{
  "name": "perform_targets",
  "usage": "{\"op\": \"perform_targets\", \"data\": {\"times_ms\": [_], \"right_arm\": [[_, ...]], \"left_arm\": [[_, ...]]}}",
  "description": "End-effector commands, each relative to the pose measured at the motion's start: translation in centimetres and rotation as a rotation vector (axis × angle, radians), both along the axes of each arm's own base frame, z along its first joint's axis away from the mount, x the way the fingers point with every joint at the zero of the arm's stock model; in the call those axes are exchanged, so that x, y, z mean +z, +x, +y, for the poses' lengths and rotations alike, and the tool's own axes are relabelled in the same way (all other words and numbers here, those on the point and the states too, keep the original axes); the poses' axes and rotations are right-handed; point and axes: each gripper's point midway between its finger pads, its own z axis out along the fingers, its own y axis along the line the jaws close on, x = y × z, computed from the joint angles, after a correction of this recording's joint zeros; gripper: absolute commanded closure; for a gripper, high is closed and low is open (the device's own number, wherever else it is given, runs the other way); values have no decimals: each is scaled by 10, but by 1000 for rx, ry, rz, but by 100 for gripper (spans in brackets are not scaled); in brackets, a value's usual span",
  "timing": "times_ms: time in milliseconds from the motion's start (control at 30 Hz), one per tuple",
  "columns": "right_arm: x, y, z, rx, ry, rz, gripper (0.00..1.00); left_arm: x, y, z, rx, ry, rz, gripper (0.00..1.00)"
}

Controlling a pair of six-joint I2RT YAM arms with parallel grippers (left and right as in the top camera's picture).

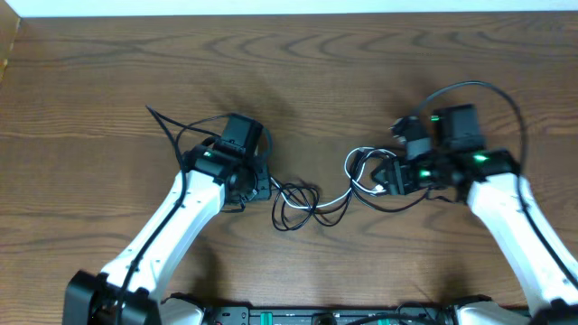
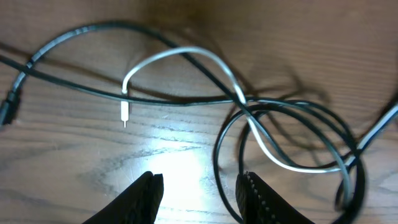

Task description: Untangle cables

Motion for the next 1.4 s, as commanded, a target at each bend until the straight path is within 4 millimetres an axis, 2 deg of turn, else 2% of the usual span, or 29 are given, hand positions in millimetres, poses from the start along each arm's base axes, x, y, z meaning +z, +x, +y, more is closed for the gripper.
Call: {"op": "perform_targets", "data": {"times_ms": [0,33,100,167,267,333,467,500,600,667,733,800,867,900,933,1100,1167,1200,1233,1300,1367], "right_arm": [[-31,-2,12,37,-95,52,46],[-47,-5,19,77,-118,84,47],[-73,-5,16,85,-201,121,53],[-87,0,18,88,-221,125,58],[-103,10,8,54,-302,108,63],[-108,15,2,39,-339,95,64],[-111,16,10,57,-334,81,64],[-111,15,13,64,-334,78,68],[-111,11,17,51,-328,98,97],[-109,4,26,62,-269,134,99],[-84,-1,45,89,-129,186,99],[-41,14,44,73,-79,164,99],[17,38,36,43,-58,77,99],[56,54,27,7,-57,-3,99],[84,65,20,-21,-68,-74,99],[182,91,-7,-137,-130,-391,99],[202,91,-16,-174,-149,-464,99],[204,87,-18,-178,-154,-464,98],[196,82,-18,-170,-163,-427,96],[164,70,-19,-146,-202,-307,90],[128,67,-4,-92,-184,-211,84]], "left_arm": [[-14,-6,2,-6,19,50,57],[-16,-6,2,-6,22,56,57],[-17,-6,2,-6,23,57,57],[-17,-6,2,-6,23,57,57],[-17,-6,2,-6,23,58,57],[-17,-7,2,-6,24,60,57],[-17,-7,2,-6,24,60,57],[-17,-7,3,-6,24,61,57],[-17,-7,3,-6,24,61,57],[-17,-7,3,-6,24,62,57],[-17,-7,3,-6,24,61,57],[-17,-7,3,-6,24,61,57],[-17,-7,3,-6,24,61,57],[-17,-7,2,-6,24,60,57],[-17,-7,2,-6,24,61,57],[-17,-7,2,-6,23,59,57],[-17,-7,2,-6,23,59,57],[-17,-7,2,-6,24,60,57],[-17,-7,2,-6,23,60,57],[-17,-7,2,-6,24,60,57],[-17,-6,2,-6,24,59,57]]}}
